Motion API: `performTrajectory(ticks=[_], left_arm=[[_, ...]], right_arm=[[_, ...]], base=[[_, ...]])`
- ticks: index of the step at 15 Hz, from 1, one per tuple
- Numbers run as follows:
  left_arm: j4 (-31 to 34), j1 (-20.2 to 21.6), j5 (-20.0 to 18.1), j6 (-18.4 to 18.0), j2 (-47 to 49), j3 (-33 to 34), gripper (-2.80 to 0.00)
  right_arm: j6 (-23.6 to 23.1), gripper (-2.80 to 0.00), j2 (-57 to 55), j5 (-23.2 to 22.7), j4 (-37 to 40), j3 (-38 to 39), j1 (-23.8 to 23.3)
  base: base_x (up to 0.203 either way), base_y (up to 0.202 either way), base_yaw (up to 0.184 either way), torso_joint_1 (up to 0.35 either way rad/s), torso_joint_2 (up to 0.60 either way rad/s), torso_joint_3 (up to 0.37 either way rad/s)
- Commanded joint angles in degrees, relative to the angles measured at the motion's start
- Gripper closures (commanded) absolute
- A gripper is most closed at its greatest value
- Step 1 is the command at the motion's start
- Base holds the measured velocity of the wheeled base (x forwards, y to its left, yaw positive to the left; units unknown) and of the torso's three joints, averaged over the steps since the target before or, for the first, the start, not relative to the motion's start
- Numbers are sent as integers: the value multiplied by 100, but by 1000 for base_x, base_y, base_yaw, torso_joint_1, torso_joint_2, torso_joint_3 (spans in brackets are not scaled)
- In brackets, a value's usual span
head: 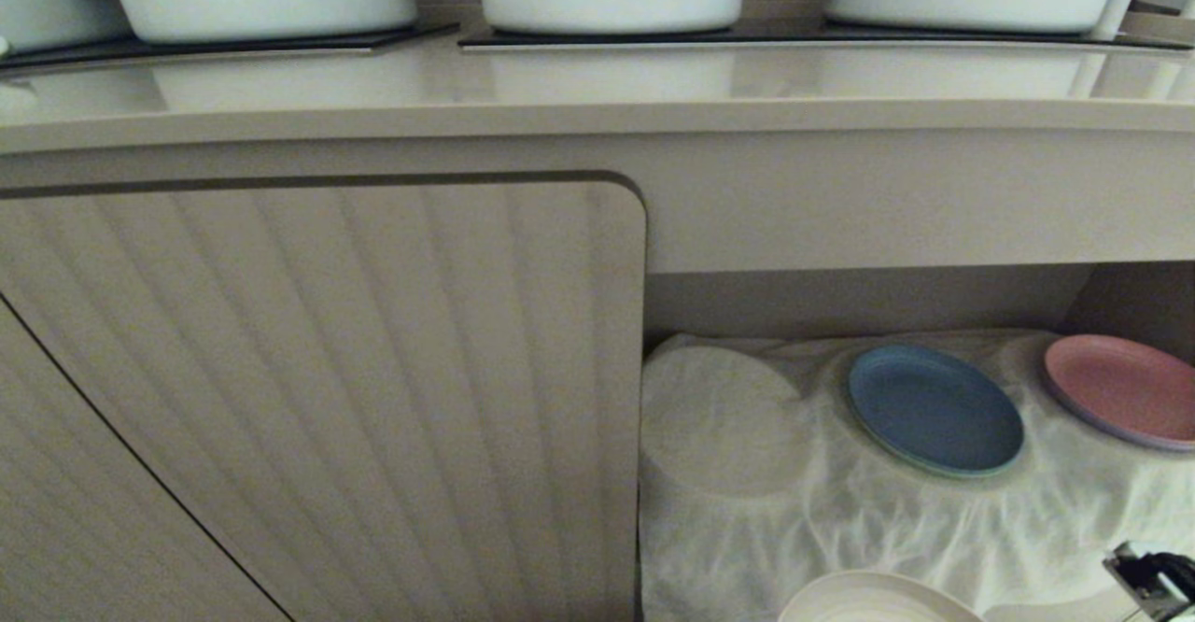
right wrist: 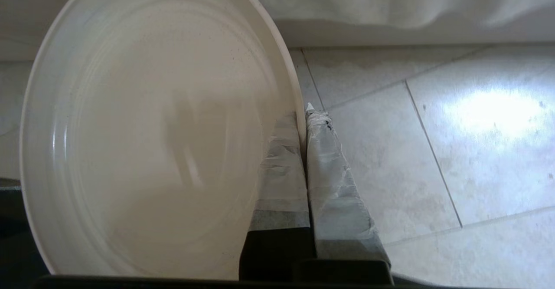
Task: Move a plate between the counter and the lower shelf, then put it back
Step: Put the plate
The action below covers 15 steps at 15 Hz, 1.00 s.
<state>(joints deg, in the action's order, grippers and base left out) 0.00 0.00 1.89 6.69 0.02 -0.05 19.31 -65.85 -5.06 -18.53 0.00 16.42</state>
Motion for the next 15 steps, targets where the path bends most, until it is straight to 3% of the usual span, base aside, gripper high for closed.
performTrajectory(ticks=[1, 15], left_arm=[[0, 0, 4, 7, -2, 4, 0], [0, 0, 4, 5, -2, 0, 0]], right_arm=[[26, 0, 333, -4, 134, 0, 2], [64, 0, 477, -4, 271, 0, 1]], base=[[0, 0, 0, 0, 0, 0], [0, 0, 0, 0, 0, 0]])
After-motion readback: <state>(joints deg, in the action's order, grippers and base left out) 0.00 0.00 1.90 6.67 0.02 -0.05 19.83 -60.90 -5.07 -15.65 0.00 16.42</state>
